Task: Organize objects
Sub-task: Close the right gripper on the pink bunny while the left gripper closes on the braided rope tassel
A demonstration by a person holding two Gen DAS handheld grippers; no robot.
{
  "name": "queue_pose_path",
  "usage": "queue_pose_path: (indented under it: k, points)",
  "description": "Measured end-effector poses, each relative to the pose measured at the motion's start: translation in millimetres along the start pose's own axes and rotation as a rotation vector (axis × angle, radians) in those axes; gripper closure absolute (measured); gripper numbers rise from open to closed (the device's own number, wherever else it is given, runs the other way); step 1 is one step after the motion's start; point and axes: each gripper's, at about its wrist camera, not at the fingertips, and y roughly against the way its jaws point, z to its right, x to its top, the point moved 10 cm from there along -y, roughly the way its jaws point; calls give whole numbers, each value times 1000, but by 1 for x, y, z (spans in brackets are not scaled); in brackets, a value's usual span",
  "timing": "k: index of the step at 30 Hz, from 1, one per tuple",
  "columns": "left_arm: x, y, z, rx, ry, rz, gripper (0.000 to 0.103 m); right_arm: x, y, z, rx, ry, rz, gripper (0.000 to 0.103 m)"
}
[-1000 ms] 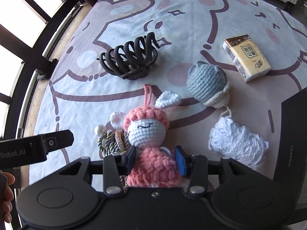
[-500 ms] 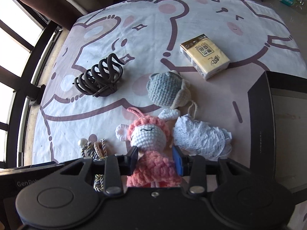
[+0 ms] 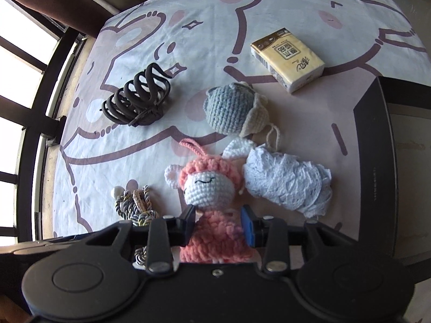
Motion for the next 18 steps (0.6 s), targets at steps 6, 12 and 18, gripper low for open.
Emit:
queue_pose_path:
  k: [6, 12, 18]
  points:
    - [-3, -2, 12, -6, -92, 4, 61, -8, -9, -4, 8, 26, -39, 66]
    - [0, 3, 1, 60, -143, 21, 63, -12, -19, -14, -13, 94, -66, 65]
    - [7, 7, -26, 149, -162, 38, 64, -13, -25, -16, -40, 121, -77, 66]
